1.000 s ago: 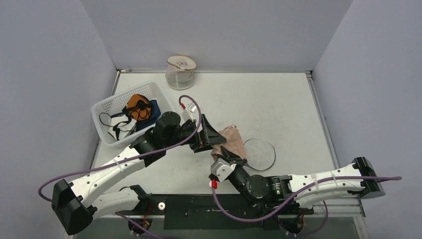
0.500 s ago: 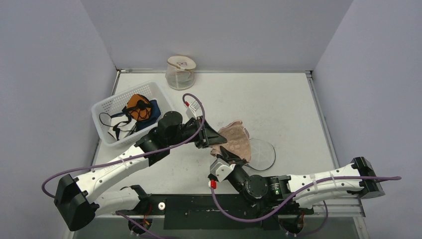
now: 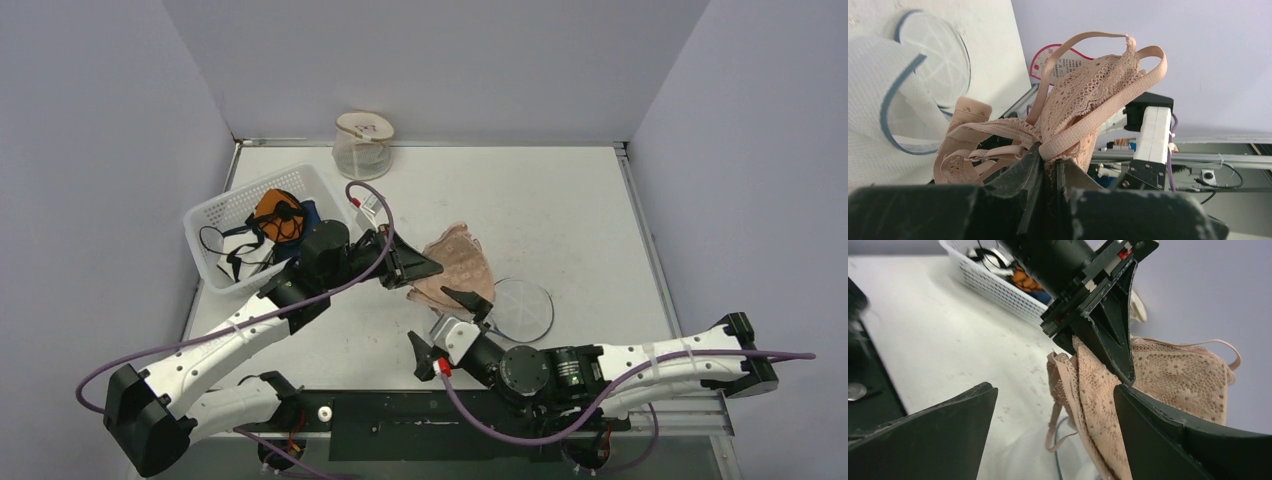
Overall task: Unzip the laundry bag and remove the bra
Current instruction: Pick up the bra from the laundry bag, then place the bra in the bin.
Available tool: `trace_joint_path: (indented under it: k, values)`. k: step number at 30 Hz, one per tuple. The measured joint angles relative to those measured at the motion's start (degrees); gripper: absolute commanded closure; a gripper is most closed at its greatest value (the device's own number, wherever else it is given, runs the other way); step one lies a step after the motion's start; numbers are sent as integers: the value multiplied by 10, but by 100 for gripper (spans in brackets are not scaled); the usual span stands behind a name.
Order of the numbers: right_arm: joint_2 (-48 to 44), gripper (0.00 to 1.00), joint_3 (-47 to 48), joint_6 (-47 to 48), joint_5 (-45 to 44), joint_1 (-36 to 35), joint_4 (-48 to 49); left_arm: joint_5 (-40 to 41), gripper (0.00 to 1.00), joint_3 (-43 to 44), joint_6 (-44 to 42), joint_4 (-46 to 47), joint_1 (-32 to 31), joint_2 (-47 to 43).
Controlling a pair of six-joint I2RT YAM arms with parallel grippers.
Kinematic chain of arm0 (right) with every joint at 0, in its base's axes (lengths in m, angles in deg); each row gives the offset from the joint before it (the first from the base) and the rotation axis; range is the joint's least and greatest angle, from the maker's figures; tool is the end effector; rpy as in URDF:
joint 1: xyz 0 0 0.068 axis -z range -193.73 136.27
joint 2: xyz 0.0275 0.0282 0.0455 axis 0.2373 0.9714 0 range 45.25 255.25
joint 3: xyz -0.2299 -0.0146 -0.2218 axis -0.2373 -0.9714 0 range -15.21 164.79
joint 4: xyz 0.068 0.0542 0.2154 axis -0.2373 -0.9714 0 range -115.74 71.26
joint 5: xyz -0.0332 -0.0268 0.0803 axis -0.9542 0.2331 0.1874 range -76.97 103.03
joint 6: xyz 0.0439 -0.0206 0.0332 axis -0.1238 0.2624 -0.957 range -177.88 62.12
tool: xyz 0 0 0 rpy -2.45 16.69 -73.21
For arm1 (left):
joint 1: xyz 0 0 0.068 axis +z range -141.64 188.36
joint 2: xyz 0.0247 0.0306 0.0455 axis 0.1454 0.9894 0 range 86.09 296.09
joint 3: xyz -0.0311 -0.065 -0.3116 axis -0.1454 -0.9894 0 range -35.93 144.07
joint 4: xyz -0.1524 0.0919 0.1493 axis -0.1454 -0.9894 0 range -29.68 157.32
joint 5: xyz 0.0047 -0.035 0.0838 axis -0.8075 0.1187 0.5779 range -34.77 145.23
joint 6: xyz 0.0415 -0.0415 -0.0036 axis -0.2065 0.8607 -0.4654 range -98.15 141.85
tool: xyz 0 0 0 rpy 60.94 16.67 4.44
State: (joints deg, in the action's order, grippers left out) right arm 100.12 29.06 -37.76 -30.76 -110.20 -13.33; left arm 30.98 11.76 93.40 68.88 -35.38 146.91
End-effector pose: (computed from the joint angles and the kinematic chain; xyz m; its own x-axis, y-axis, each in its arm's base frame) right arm 0.0106 0.1679 0.3790 0.2831 -0.2920 -0.9136 -0.7429 0.5357 -0.4015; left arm 0.1322 -0.1510 0.3734 -0.9197 -0.3169 -0.2318 0.1541 0.2518 -0.9554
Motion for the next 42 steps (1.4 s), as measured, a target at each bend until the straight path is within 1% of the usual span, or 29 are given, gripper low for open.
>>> trace_joint_path:
  k: [4, 7, 11, 12, 15, 19, 23, 26, 28, 31, 33, 36, 42]
  values:
    - [-24, 10, 53, -56, 70, 0, -29, 9, 100, 0, -11, -8, 39, -19]
    - [-37, 10, 101, -93, 119, 0, -31, 16, 100, 1, -31, -34, 85, -32]
    - [-69, 10, 124, -133, 156, 0, -13, 29, 100, 10, -66, -79, 142, -47]
    - [-78, 10, 124, -141, 157, 0, -7, 37, 100, 21, -83, -103, 160, -51]
    - [-97, 10, 119, -161, 138, 0, 18, 79, 100, 62, -138, -169, 197, -68]
    - [-107, 10, 80, -179, 60, 0, 62, 191, 100, 138, -223, -236, 222, -97]
    - [-87, 10, 13, -204, -14, 2, 83, 311, 100, 181, -290, -256, 246, -120]
    - [-57, 10, -32, -231, -43, 4, 83, 361, 100, 193, -321, -258, 294, -110]
    - [-38, 10, -59, -256, -57, 5, 79, 362, 100, 194, -330, -257, 344, -85]
    - [-31, 10, -83, -294, -70, 5, 74, 313, 100, 192, -327, -243, 448, -16]
    - [-34, 9, -96, -321, -76, 5, 75, 288, 100, 188, -321, -228, 495, 39]
    - [-45, 9, -120, -357, -80, 5, 73, 259, 100, 174, -315, -212, 519, 102]
    - [-79, 9, -152, -404, -85, 5, 60, 208, 100, 144, -301, -161, 522, 164]
